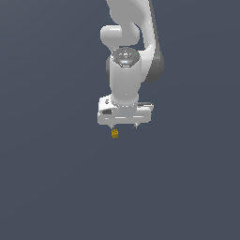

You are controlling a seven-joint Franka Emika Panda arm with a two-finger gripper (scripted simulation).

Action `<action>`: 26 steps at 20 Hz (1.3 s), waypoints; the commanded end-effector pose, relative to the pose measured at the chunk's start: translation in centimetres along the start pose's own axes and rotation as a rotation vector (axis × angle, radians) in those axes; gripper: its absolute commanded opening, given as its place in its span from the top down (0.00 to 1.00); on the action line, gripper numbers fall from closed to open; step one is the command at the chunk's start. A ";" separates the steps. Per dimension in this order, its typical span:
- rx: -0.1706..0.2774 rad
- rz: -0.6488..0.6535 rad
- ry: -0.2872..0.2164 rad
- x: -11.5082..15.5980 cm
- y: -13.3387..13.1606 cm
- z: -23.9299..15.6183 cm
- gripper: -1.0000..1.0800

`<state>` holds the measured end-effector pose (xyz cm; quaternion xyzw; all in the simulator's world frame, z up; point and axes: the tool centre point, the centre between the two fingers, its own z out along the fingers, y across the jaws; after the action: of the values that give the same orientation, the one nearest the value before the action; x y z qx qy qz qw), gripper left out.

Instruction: Pick up the object and move it to a goal position.

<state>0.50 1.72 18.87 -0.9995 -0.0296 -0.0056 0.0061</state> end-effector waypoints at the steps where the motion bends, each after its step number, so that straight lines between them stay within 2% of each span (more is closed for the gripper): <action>1: 0.000 0.000 0.000 0.0 0.0 0.0 0.04; 17: 0.005 0.003 0.004 -0.3 0.1 -0.5 0.04; 26: 0.000 -0.059 0.000 -1.4 1.2 2.3 0.04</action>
<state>-0.56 0.75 17.22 -0.9986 -0.0520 -0.0066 0.0064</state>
